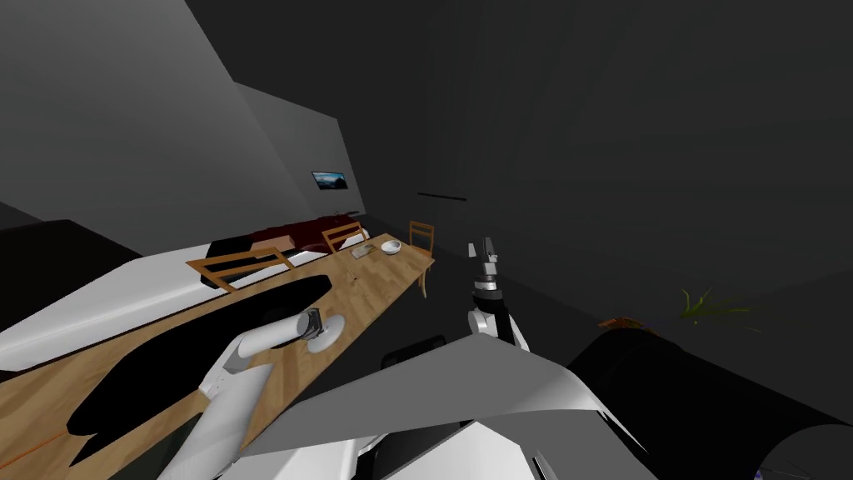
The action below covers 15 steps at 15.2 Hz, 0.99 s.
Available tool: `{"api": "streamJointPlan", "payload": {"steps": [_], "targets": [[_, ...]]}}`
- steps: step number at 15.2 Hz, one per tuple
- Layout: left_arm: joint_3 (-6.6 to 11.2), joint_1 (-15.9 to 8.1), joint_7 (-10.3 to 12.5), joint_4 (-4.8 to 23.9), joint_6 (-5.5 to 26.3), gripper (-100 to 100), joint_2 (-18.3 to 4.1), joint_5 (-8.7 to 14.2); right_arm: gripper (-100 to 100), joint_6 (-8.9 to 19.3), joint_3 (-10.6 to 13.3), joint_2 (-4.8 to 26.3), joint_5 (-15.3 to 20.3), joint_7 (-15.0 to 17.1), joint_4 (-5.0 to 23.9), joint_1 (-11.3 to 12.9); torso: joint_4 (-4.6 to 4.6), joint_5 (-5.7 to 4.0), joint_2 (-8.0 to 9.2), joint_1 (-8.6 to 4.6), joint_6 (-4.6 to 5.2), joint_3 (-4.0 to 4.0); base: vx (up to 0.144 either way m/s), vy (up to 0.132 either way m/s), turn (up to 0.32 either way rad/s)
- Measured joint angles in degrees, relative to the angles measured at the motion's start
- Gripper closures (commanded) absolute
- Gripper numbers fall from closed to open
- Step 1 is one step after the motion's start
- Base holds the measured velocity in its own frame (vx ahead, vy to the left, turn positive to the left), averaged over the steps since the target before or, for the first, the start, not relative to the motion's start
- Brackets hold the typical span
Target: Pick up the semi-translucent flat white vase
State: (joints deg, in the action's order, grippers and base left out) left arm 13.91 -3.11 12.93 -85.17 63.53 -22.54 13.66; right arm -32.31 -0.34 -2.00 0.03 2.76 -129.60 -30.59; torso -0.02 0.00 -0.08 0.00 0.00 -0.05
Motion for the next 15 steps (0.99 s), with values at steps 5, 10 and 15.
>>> {"api": "streamJointPlan", "payload": {"steps": [5,10,15], "targets": [[1.00,-1.8,1.3,2.2,5.4,-100,-0.7,0.4,0,0.0,0.0,0.0,0.0,0.0,0.0,0.0,0.00,-0.01,0.00,0.00,0.00,0.00,0.017,0.004,-0.058],[2.05,-3.6,2.6,4.8,10.9,-100,-1.3,0.7,0,0.0,0.0,0.0,0.0,0.0,0.0,0.0,0.00,0.00,-0.01,0.00,0.00,0.00,0.017,0.006,-0.062],[3.01,-5.5,3.9,7.7,16.3,-100,-1.8,1.1,0,0.0,0.0,0.0,0.0,0.0,0.0,0.0,0.00,0.00,0.01,0.00,-0.01,0.00,0.016,0.008,-0.047]]}}
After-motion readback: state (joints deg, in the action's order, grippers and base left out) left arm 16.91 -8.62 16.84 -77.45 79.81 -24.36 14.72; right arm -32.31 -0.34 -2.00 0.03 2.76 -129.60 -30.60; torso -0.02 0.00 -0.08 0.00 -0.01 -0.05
